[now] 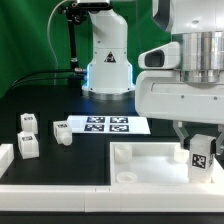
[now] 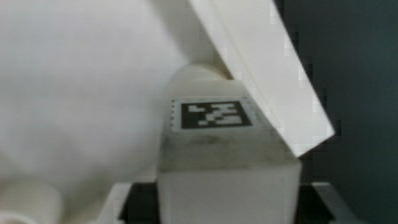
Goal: Assemble one leg
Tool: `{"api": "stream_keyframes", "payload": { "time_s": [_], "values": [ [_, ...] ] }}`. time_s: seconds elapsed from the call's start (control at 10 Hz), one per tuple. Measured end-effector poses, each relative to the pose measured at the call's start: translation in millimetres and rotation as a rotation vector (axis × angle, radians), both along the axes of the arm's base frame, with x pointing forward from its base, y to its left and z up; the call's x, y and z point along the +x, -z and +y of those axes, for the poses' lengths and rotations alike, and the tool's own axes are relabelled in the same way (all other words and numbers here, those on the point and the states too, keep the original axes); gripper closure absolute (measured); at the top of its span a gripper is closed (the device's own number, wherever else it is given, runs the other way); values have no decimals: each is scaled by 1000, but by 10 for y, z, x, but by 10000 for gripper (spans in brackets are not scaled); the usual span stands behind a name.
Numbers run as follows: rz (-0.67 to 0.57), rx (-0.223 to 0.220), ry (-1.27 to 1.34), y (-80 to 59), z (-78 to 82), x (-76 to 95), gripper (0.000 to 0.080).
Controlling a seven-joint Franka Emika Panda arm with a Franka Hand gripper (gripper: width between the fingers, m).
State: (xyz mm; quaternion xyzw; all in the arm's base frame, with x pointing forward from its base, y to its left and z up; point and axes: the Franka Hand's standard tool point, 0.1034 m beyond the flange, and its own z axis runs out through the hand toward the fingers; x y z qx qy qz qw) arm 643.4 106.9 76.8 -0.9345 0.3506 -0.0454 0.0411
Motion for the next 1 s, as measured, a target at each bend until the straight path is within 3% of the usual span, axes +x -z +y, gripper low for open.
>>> {"api": "stream_keyframes", "payload": {
  "time_s": [0.1,0.4,0.7,0.8,0.9,1.0],
  "values": [
    [24,27,194,0,4,-19,507],
    [82,172,658,7,-72,-29,509],
    [97,186,771,8,-24,-40,509],
    [94,183,743,11,-26,-41,394],
    [83,166,652,12,-21,-41,394],
    [65,132,408,23,17,-54,259]
  ]
}}
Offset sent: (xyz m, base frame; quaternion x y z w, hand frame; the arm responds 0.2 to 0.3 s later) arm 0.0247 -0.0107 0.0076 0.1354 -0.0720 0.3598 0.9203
